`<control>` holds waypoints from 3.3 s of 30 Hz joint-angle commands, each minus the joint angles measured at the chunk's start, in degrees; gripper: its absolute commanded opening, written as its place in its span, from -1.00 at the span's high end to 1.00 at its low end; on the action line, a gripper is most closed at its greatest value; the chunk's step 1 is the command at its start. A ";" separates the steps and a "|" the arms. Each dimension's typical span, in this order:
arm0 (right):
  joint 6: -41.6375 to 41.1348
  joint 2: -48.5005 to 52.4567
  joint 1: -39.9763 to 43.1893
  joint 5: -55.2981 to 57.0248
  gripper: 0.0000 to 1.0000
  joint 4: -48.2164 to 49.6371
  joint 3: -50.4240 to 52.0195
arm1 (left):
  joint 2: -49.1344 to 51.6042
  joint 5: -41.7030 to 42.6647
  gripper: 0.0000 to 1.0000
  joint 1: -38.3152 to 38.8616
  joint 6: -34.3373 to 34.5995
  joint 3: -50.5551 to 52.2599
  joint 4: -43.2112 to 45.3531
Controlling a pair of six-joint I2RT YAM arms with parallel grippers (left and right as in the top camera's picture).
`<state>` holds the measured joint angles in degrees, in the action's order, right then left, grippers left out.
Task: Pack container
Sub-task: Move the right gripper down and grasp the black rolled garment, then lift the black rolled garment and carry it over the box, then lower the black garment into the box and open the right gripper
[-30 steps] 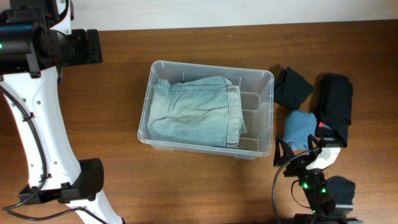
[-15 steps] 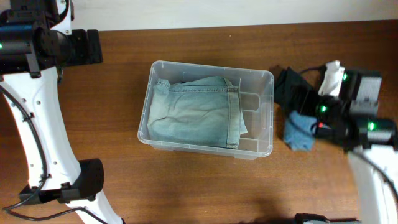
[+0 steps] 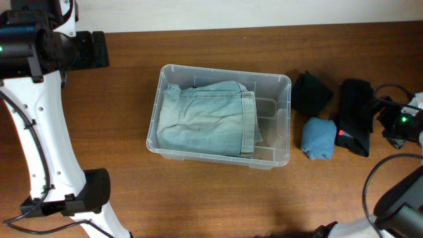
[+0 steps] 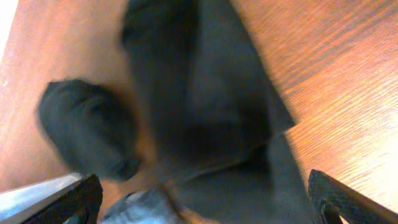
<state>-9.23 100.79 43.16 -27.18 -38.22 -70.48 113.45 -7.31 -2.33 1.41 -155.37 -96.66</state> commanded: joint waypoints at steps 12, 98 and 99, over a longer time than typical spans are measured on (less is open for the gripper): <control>1.73 16.74 1.01 -10.62 -1.00 11.10 -2.56 | -0.66 0.17 -0.99 -0.20 0.55 -0.35 -0.02; -32.33 0.39 -72.41 21.44 0.31 12.07 -7.10 | -0.66 0.17 -1.00 -0.20 0.52 -0.35 -0.02; -31.45 0.35 -72.37 22.56 0.14 12.26 -7.13 | -0.66 0.20 -0.99 -0.20 0.52 -0.35 -0.02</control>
<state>-40.80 103.33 -29.98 -9.08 -26.39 -77.67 113.45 -7.31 -2.33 1.39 -155.37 -96.66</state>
